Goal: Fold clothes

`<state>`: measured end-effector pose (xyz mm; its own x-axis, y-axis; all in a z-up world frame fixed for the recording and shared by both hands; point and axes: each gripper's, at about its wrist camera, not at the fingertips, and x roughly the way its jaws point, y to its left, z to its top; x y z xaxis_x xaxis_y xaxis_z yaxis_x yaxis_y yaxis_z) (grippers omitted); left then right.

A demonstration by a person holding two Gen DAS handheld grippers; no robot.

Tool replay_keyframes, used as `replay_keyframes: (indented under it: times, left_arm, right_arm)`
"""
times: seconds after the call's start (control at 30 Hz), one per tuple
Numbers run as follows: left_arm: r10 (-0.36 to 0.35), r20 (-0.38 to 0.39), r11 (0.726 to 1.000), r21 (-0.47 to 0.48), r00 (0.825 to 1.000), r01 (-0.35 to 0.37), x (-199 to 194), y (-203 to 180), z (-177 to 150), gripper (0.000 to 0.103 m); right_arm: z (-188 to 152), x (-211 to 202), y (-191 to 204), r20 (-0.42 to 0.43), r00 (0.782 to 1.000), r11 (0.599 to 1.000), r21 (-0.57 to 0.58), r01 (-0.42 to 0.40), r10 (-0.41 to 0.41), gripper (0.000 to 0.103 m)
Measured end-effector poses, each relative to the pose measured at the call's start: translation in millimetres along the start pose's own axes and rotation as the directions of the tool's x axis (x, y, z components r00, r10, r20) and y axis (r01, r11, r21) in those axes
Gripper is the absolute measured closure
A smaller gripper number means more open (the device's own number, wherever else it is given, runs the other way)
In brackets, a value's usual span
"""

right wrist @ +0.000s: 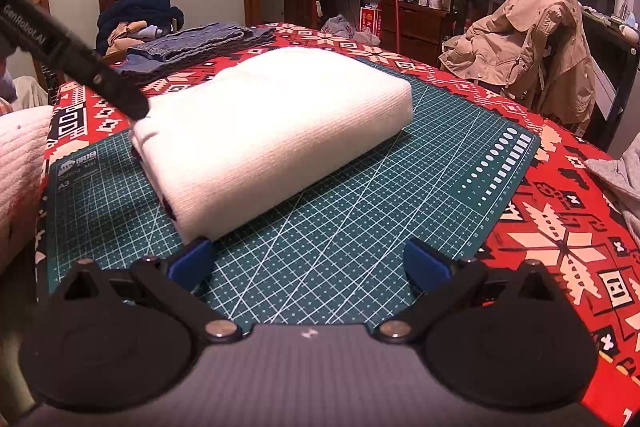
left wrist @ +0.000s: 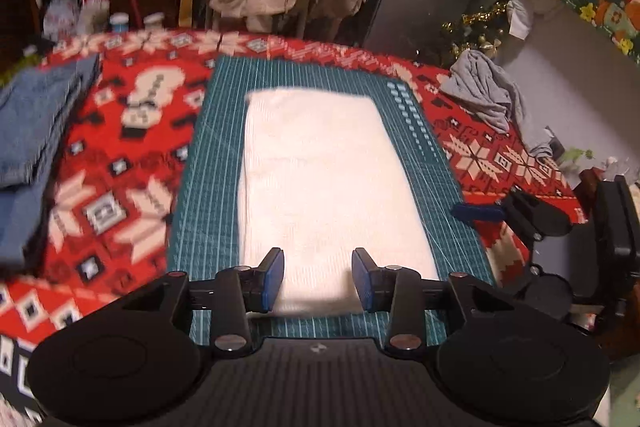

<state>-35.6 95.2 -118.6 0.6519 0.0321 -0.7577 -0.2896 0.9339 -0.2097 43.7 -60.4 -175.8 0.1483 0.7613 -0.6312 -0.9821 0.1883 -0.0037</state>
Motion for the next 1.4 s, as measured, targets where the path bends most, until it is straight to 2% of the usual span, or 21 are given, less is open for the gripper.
replay_keyframes:
  times: [0.1, 0.13, 0.17, 0.23, 0.33, 0.63, 0.77, 0.87, 1.0, 1.07, 1.13, 1.27, 1.4]
  left_arm:
    - [-0.036, 0.007, 0.999, -0.007, 0.999, 0.036, 9, 2, 7, 0.068]
    - [-0.053, 0.008, 0.999, -0.004, 0.999, 0.053, 13, 2, 9, 0.072]
    - [-0.07, 0.009, 0.998, -0.001, 0.998, 0.07, 17, 1, 11, 0.083]
    - [-0.099, -0.002, 0.995, -0.011, 0.995, 0.099, 29, 1, 14, 0.095]
    - [-0.127, -0.018, 0.991, -0.034, 0.992, 0.127, 43, 1, 15, 0.1]
    - [-0.129, -0.079, 0.992, -0.004, 0.988, 0.129, 28, -7, -12, 0.1]
    - [-0.154, -0.083, 0.988, -0.031, 0.985, 0.152, 16, -12, -17, 0.1]
    - [-0.154, -0.042, 0.988, 0.003, 0.987, 0.154, 11, -21, -6, 0.1]
    - [-0.13, -0.01, 0.991, 0.005, 0.991, 0.13, 26, -25, 19, 0.1]
    - [-0.119, -0.013, 0.993, -0.011, 0.993, 0.119, 37, -23, 26, 0.1]
    - [-0.14, -0.038, 0.99, -0.037, 0.989, 0.139, 45, -21, 26, 0.1]
    - [-0.156, -0.074, 0.988, -0.021, 0.985, 0.155, 45, -25, 7, 0.1]
    - [-0.175, -0.077, 0.984, -0.05, 0.982, 0.171, 34, -19, -5, 0.1]
  right_arm:
    - [0, 0, 0, 0.0, 1.0, 1.0, 0.0, 0.0, 0.0, 0.001]
    - [0, 0, 0, 0.0, 1.0, 1.0, 0.0, 0.0, 0.0, 0.001]
    - [0, 0, 0, 0.0, 1.0, 1.0, 0.0, 0.0, 0.0, 0.001]
    - [0, 0, 0, 0.0, 1.0, 1.0, 0.0, 0.0, 0.0, 0.001]
    - [0, 0, 0, 0.0, 1.0, 1.0, 0.0, 0.0, 0.0, 0.001]
    - [0, -1, 0, 0.0, 1.0, 1.0, -0.001, 0.0, 0.0, 0.001]
    - [0, -1, 0, 0.0, 1.0, 1.0, -0.001, 0.0, 0.0, 0.001]
    - [0, -1, 0, 0.0, 1.0, 1.0, -0.001, 0.0, 0.0, 0.001]
    - [0, -1, 0, 0.0, 1.0, 1.0, -0.001, 0.0, 0.0, 0.001]
    - [0, -1, 0, 0.0, 1.0, 1.0, -0.001, 0.0, 0.0, 0.001]
    - [0, -1, 0, 0.0, 1.0, 1.0, -0.001, 0.0, 0.0, 0.001]
    - [0, -1, 0, 0.0, 1.0, 1.0, -0.001, 0.0, 0.0, 0.001]
    - [0, -1, 0, 0.0, 1.0, 1.0, -0.001, 0.0, 0.0, 0.001]
